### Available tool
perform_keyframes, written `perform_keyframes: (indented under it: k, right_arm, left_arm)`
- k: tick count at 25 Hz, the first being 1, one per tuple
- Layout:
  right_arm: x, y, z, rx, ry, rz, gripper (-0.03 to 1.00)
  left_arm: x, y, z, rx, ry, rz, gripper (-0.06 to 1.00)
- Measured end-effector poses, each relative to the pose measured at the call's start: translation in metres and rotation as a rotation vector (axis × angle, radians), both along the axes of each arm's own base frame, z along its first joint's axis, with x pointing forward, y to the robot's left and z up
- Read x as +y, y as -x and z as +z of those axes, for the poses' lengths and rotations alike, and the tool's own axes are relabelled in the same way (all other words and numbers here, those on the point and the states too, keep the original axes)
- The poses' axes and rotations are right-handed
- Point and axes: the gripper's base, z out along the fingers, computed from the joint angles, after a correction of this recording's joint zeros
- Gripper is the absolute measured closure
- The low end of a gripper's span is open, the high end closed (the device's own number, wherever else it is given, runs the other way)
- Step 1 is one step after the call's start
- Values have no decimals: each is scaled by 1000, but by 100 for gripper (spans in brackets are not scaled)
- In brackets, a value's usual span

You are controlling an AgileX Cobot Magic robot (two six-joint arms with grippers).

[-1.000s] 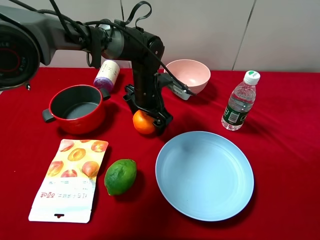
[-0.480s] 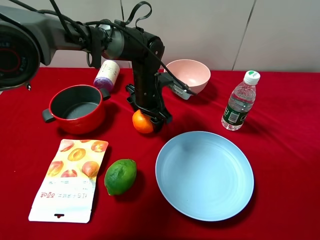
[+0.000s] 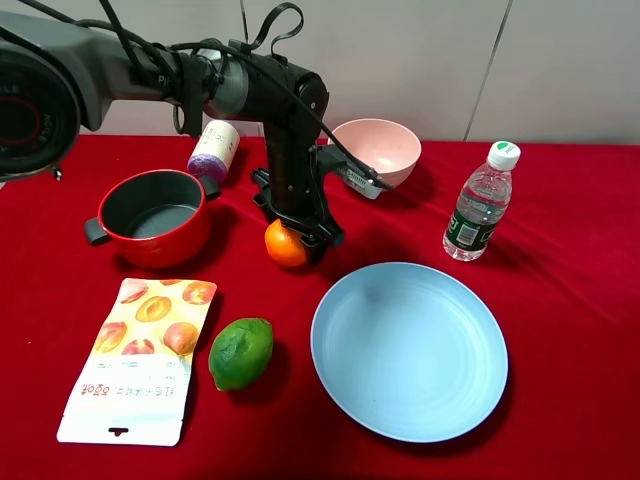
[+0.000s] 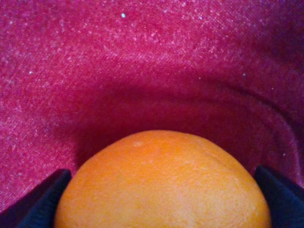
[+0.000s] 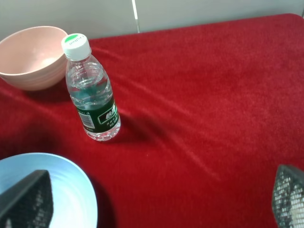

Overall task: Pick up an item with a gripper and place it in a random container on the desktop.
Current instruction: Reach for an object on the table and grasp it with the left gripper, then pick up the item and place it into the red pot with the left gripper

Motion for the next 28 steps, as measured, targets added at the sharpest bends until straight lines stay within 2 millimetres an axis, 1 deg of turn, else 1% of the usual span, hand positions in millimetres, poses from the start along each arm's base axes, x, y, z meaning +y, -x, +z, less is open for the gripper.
perform_keyframes:
  k: [5,7,12,23,28]
  right_arm:
    - [0,0,0,0,0,0,28]
    - [0,0,0,0,0,0,28]
    - [0,0,0,0,-1,0,28]
    - [0,0,0,0,-1,0,28]
    - [0,0,0,0,-2,1,28]
  left_arm:
    - [0,0,0,1,-1,0,21]
    - [0,1,4,2,-2,0,21]
    - [1,1,26,-9,5,1,21]
    - [3,4,52,64,-56,8,21]
    - [-2,-3,68,19,-21,8,21]
